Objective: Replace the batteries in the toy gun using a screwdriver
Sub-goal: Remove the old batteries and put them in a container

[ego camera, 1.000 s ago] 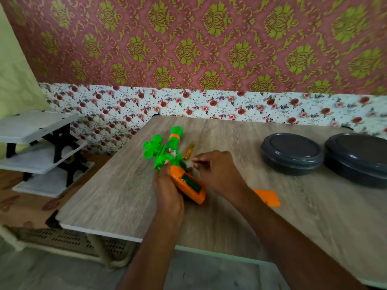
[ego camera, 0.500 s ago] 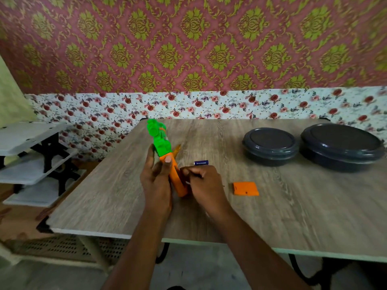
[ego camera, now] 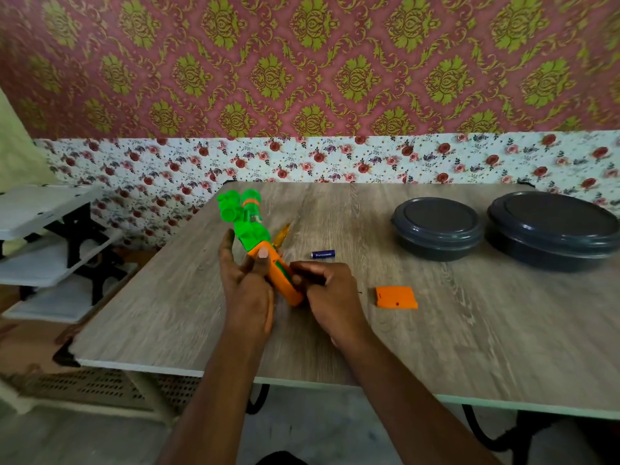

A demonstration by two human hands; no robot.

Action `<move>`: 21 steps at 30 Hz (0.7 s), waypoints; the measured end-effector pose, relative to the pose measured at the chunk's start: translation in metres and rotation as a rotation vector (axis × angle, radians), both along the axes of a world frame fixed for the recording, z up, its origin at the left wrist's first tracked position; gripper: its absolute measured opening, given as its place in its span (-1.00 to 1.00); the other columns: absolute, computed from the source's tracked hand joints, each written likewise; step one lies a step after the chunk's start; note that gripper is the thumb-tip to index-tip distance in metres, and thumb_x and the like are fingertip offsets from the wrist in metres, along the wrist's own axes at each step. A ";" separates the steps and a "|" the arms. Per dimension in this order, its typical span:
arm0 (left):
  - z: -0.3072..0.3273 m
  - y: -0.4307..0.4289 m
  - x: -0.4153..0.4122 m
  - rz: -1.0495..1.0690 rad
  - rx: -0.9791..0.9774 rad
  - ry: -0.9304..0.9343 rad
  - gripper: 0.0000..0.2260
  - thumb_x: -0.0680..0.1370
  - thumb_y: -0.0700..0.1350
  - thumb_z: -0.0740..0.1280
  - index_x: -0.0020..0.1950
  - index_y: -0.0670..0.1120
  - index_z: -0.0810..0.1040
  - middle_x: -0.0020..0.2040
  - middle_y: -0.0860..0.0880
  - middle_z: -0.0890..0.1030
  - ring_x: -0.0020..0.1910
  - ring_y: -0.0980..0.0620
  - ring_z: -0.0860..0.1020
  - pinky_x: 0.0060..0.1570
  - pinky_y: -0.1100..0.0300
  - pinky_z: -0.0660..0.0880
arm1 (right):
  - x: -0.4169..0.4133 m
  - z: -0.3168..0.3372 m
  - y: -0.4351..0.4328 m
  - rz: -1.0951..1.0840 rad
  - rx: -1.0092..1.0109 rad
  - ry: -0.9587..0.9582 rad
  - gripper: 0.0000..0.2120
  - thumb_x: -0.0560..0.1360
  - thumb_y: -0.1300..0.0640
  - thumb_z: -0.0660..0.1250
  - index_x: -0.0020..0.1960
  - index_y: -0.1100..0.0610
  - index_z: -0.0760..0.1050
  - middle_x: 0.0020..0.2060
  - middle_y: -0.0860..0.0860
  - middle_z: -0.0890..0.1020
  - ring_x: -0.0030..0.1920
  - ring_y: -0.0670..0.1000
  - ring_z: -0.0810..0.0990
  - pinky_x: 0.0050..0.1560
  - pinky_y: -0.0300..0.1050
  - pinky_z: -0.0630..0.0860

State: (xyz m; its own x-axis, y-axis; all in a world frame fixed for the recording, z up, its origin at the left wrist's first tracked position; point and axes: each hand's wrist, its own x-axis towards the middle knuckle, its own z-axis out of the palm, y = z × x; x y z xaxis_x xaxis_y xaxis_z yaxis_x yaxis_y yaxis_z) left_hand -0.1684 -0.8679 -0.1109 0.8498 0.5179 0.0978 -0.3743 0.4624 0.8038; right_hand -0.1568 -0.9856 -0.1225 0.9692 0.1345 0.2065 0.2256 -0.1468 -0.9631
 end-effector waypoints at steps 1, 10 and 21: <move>0.001 0.000 -0.001 -0.006 -0.009 0.009 -0.40 0.65 -0.33 0.27 0.62 0.07 0.22 0.19 -0.05 0.66 0.21 -0.21 0.63 -0.04 -0.09 0.66 | 0.000 -0.001 0.000 0.000 -0.017 -0.009 -0.68 0.56 0.31 0.37 0.24 0.05 0.68 0.10 -0.07 0.74 0.13 -0.17 0.68 0.24 -0.03 0.64; 0.002 0.001 -0.004 -0.018 0.083 -0.008 -0.43 0.63 -0.29 0.31 0.59 0.06 0.30 0.16 0.01 0.70 0.16 -0.12 0.64 -0.02 -0.02 0.67 | -0.005 0.002 0.003 0.027 0.035 0.030 -0.78 0.65 0.12 0.30 0.15 -0.05 0.71 -0.06 -0.10 0.77 0.02 -0.08 0.72 0.17 0.12 0.65; 0.025 -0.010 0.001 0.158 0.902 0.018 -0.40 0.65 -0.13 0.37 0.65 0.05 0.24 0.21 0.18 0.61 0.01 0.25 0.65 -0.02 0.26 0.62 | -0.008 0.018 0.000 0.278 0.705 0.514 -0.70 0.68 0.20 0.17 0.24 0.27 0.62 0.10 0.19 0.73 0.15 0.18 0.70 0.14 0.01 0.64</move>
State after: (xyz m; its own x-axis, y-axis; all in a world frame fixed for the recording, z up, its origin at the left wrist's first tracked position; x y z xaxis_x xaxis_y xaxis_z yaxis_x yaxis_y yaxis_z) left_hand -0.1671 -0.8780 -0.0857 0.7810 0.3620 0.5090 -0.3638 -0.3987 0.8418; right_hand -0.1650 -0.9854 -0.1047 0.9160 0.3832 -0.1189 -0.3167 0.5085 -0.8007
